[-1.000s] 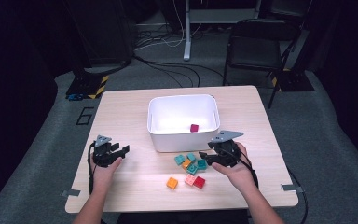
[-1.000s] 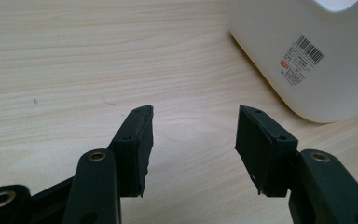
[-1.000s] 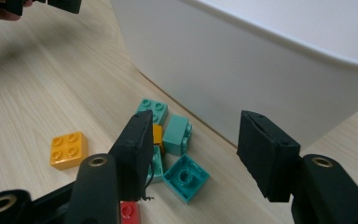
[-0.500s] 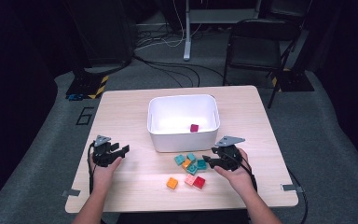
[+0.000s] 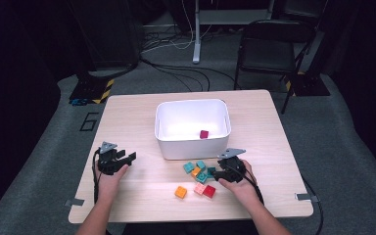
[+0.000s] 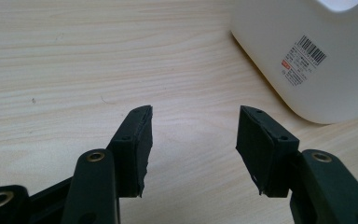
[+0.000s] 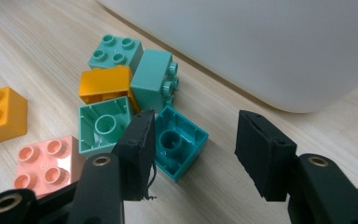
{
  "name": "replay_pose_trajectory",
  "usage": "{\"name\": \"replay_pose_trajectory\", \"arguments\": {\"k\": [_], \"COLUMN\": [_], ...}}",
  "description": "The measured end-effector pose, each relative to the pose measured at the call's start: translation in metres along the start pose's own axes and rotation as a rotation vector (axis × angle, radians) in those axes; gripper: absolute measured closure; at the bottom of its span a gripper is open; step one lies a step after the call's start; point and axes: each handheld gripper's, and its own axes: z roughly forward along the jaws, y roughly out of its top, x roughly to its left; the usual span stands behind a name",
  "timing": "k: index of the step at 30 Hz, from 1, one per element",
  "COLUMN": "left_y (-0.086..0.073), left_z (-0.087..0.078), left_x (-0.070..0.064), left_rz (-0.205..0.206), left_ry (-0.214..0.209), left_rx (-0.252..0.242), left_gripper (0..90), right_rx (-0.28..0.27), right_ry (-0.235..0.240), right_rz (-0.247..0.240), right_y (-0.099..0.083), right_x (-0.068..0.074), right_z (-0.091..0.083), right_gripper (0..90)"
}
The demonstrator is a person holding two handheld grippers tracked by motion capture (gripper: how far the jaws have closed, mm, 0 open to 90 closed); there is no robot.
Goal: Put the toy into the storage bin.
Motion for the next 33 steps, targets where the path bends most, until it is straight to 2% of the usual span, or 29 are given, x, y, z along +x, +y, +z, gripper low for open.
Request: {"name": "replay_pose_trajectory", "arguments": {"k": [5, 10, 11, 14, 17, 23, 29, 33], "left_y": [0.000, 0.000, 0.000, 0.000, 0.000, 0.000, 0.000, 0.000], "left_z": [0.000, 0.000, 0.000, 0.000, 0.001, 0.001, 0.001, 0.001], "left_x": [0.001, 0.000, 0.000, 0.000, 0.000, -0.001, 0.000, 0.000], "left_rz": [-0.002, -0.002, -0.001, -0.001, -0.001, -0.001, -0.001, 0.000], "left_ry": [0.002, -0.001, 0.000, -0.001, -0.001, 0.002, 0.001, -0.002], "left_rx": [-0.006, -0.004, -0.004, 0.000, 0.001, -0.004, -0.005, 0.000], "left_gripper": [45.2, 45.2, 45.2, 45.2, 45.2, 45.2, 45.2, 45.2], "right_rx": [0.020, 0.021, 0.025, 0.002, -0.012, 0.006, 0.034, 0.040], "right_ry": [-0.014, -0.035, -0.033, -0.018, 0.003, 0.021, 0.018, 0.012], "right_rz": [-0.016, 0.013, 0.033, 0.046, 0.017, -0.023, -0.022, -0.026], "right_y": [-0.001, -0.004, -0.004, -0.003, -0.001, 0.000, -0.001, -0.001], "right_x": [0.001, -0.006, -0.007, -0.007, -0.002, 0.010, 0.013, 0.012], "right_z": [0.003, 0.000, -0.001, -0.004, -0.004, 0.001, 0.008, 0.010], "right_gripper": [46.8, 46.9, 46.9, 46.9, 46.7, 45.1, 44.5, 50.4]}}
